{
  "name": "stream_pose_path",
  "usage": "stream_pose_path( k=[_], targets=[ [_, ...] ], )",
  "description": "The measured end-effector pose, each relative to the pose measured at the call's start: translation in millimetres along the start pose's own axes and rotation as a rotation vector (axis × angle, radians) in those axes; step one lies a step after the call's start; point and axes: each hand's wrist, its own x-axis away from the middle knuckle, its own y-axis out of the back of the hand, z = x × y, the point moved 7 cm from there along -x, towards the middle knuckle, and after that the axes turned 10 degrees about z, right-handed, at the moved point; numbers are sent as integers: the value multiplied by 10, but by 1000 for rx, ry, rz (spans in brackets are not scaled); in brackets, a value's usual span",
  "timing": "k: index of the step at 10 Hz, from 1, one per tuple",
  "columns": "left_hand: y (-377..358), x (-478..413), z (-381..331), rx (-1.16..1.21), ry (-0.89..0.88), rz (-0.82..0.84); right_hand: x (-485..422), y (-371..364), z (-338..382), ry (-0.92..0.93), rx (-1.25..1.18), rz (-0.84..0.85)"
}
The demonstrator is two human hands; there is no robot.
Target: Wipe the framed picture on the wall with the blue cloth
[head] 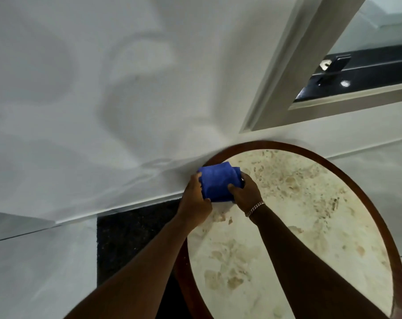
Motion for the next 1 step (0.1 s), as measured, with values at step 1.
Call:
stream_pose_path(
  k=[1],
  targets=[
    [201, 52, -62, -49, -6, -42, 80, 27, -30, -3, 162, -45]
  ],
)
